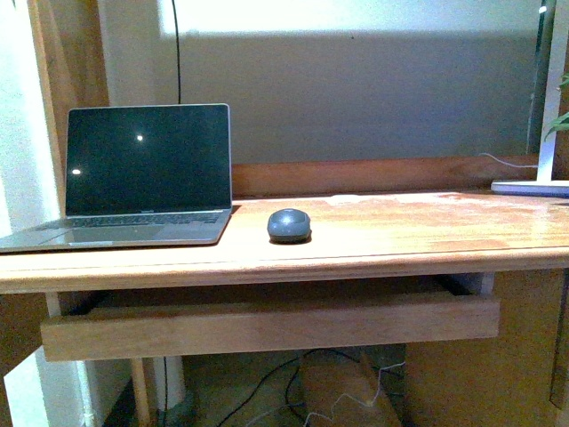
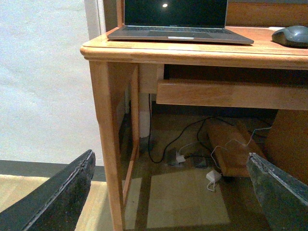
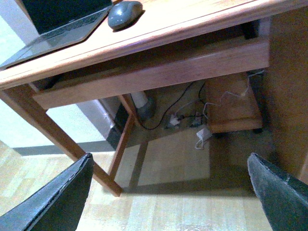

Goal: Place mouse

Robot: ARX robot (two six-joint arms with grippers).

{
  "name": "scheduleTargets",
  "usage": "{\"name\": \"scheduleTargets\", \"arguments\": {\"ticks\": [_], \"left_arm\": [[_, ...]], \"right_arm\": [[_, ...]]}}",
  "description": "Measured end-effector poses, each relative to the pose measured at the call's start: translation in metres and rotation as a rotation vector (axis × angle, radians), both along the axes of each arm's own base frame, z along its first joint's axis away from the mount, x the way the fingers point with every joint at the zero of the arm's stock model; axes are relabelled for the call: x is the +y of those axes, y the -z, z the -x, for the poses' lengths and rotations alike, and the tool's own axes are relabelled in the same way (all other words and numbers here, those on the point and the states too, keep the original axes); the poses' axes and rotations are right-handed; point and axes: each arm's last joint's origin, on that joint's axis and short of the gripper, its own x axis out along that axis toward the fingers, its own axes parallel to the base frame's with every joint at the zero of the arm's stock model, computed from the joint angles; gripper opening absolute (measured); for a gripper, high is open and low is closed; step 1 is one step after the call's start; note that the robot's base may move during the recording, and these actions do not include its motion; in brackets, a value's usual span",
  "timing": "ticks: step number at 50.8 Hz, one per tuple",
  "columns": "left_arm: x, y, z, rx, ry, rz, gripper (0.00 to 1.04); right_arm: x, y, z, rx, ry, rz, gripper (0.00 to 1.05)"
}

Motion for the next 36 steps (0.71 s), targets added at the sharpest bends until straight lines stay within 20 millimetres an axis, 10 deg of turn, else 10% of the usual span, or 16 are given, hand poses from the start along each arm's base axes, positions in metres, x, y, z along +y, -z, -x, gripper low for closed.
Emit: {"name": "scheduleTargets", "arguments": {"ticks": [16, 21, 36], "left_arm": [[0.000, 0.000, 0.000, 0.000, 0.001, 0.000, 0.97], [0.000, 0.000, 0.000, 0.000, 0.000, 0.000, 0.97], [0.000, 0.000, 0.000, 0.000, 0.002, 0.000, 0.97]], "right_arm": [[-0.024, 0.019, 0.031, -0.042, 0.027, 0.008, 0.97], [-0.040, 0.033, 0.031, -0.169, 0.298, 0.162, 0.79], [-0.061, 0.044, 0.031, -0.215, 0.360, 0.291, 0.29]]}}
